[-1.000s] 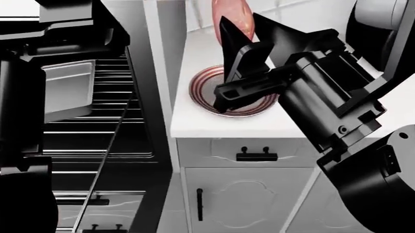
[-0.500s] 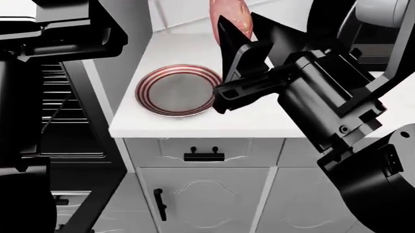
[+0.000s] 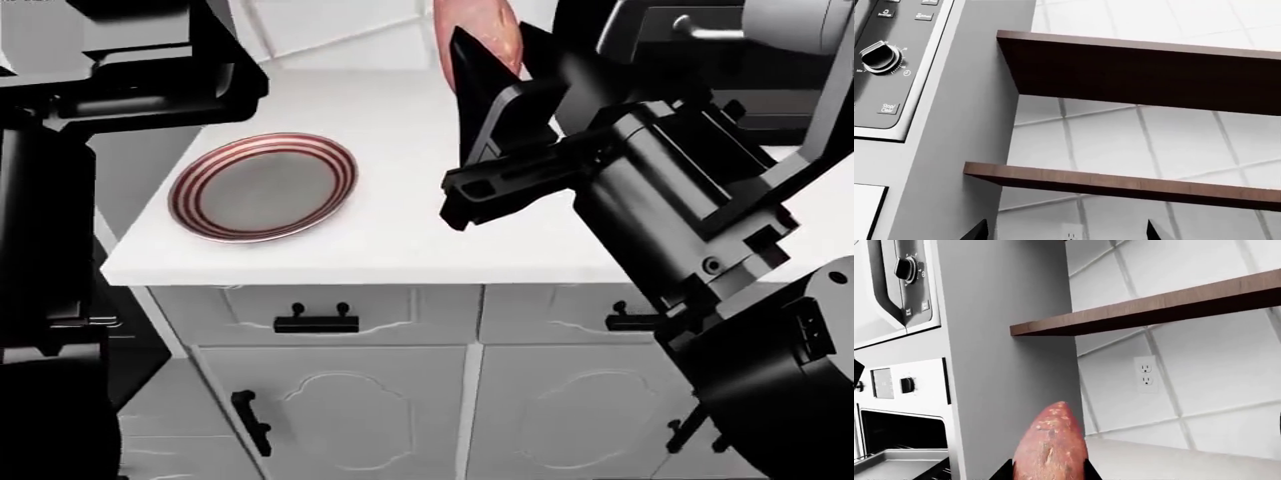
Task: Pick the sweet potato from the top rack in the oven and place it on the plate on the counter.
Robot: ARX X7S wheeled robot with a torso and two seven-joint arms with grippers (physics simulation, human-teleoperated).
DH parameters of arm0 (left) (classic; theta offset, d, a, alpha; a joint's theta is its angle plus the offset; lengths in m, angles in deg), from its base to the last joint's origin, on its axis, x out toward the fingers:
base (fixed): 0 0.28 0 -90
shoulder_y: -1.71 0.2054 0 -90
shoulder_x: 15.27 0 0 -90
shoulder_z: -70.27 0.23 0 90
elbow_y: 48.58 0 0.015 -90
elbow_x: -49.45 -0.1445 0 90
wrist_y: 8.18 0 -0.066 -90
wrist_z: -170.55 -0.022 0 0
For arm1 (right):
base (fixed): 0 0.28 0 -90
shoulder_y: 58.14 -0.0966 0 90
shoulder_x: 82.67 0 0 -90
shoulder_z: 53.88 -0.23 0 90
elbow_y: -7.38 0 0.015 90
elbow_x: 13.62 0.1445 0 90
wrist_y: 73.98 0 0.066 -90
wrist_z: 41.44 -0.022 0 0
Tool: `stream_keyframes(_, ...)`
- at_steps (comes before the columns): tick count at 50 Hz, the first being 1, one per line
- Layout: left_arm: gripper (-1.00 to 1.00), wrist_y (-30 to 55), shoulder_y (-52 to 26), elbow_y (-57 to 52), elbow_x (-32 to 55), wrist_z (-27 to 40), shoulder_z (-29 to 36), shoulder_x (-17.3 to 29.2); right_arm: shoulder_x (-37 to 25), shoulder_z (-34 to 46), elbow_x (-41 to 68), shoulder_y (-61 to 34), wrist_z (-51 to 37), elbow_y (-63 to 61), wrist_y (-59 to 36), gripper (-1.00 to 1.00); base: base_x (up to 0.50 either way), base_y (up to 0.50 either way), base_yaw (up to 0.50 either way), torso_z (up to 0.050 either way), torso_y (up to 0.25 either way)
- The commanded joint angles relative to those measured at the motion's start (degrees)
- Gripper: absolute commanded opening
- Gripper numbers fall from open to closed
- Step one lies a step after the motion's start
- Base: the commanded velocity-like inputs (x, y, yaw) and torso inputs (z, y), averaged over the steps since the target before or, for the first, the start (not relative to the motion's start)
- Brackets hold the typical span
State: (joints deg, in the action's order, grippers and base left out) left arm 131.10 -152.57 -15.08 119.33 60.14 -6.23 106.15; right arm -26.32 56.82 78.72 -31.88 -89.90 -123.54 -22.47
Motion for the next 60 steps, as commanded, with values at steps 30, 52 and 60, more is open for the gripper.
stream_keyframes(30,1.00,-0.58,-1.03,0.45,0.15,0.72,1.21,0.68,-0.02,-1.27,-2.07,0.49,0.90,-0.91,1.49,-1.00,0.09,0.01,0.41,0.000,0.000)
stream_keyframes(52,1.00,-1.52,-0.25,0.25,-0.47,0.90,1.69,0.91,-0.15,-1.29,-2.60,1.12,0.78,-0.85,2.10,-1.00,0.13,0.03,0.50,0.000,0.001)
stream_keyframes(60,1.00,-1.79,-0.29,0.40,-0.69,0.65,1.95,0.99,-0.65,0.69,-1.66,1.09,-0.04,0.63,0.18,-1.00,0.05,0.00,0.06,0.000,0.000)
